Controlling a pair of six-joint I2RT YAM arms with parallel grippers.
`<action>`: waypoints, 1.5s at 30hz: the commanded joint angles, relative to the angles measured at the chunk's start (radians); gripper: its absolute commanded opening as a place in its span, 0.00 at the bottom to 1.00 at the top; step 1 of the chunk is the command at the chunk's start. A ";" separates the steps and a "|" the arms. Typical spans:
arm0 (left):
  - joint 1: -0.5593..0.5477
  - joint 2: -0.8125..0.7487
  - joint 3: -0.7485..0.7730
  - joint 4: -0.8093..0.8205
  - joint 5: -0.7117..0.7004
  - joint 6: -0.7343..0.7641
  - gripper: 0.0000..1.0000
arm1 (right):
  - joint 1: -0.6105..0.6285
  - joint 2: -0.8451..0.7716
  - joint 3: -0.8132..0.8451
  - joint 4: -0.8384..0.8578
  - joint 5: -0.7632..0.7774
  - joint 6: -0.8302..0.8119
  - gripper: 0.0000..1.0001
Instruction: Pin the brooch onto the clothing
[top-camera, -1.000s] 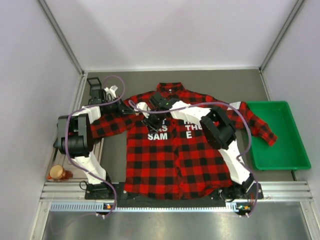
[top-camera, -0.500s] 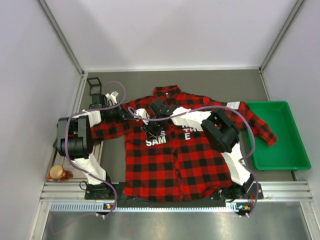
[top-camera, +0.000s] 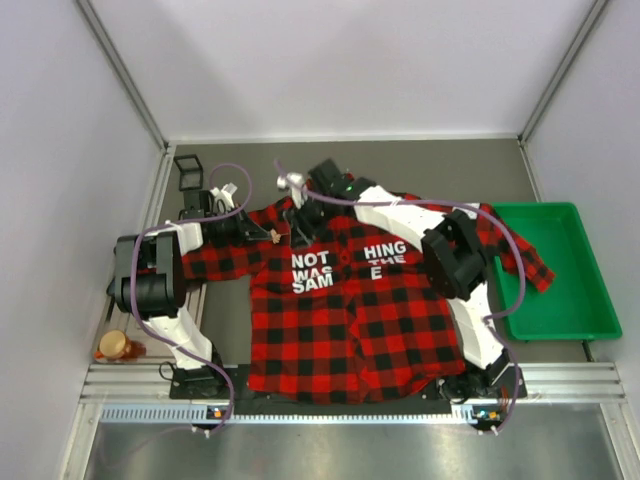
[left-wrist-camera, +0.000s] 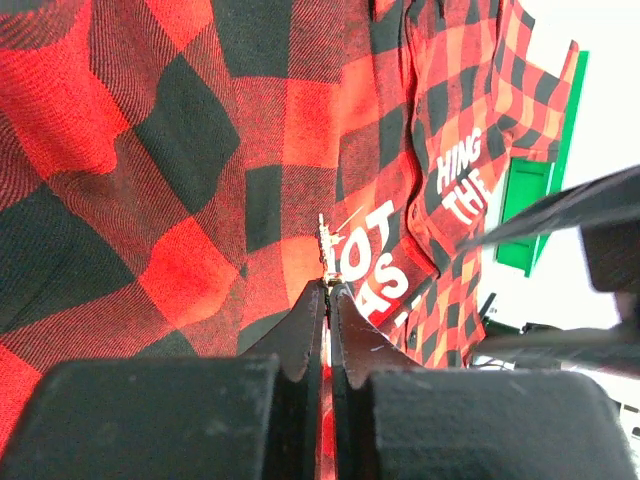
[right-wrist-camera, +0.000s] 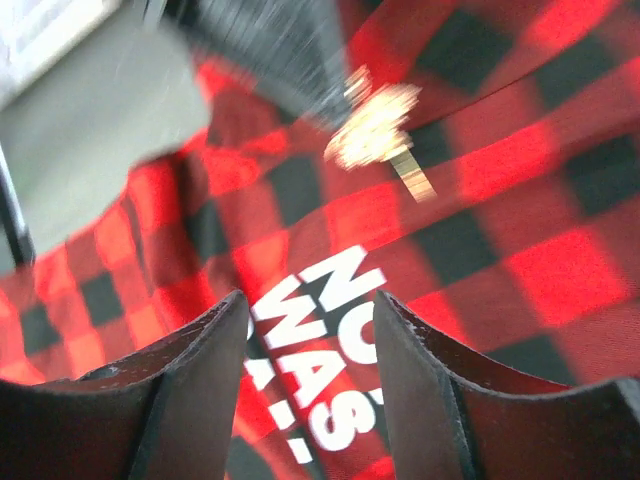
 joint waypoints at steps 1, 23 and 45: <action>0.005 -0.023 0.030 0.059 0.013 -0.019 0.00 | -0.065 0.032 0.156 0.013 0.128 0.176 0.54; 0.006 -0.011 0.054 -0.044 -0.033 0.107 0.00 | -0.060 0.218 0.285 0.066 0.231 0.495 0.50; 0.006 0.041 0.112 -0.078 -0.030 0.125 0.00 | -0.066 0.339 0.392 0.111 0.199 0.509 0.22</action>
